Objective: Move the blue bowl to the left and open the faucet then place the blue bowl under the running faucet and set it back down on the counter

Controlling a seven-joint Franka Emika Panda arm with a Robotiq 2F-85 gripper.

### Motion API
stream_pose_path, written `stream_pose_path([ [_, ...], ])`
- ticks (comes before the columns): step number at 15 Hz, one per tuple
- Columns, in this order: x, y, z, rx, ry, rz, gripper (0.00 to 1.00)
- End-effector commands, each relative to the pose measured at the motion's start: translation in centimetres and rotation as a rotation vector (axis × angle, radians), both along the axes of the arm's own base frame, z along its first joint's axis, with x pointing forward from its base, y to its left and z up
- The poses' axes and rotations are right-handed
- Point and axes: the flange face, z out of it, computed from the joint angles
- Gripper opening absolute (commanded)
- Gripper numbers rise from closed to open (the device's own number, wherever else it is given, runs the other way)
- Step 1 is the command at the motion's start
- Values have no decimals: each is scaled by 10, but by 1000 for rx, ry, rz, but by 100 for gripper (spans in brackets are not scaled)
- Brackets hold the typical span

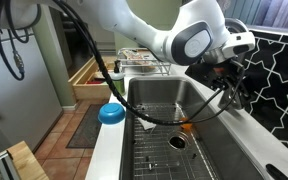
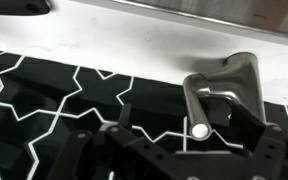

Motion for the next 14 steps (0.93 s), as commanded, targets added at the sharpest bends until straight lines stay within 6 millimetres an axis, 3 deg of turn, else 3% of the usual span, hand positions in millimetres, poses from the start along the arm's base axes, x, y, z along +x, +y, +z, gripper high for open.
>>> stream_pose_path([
  [1, 5, -10, -6, -14, -15, -22, 100],
  [14, -4, -18, -3, -57, 2, -59, 100],
])
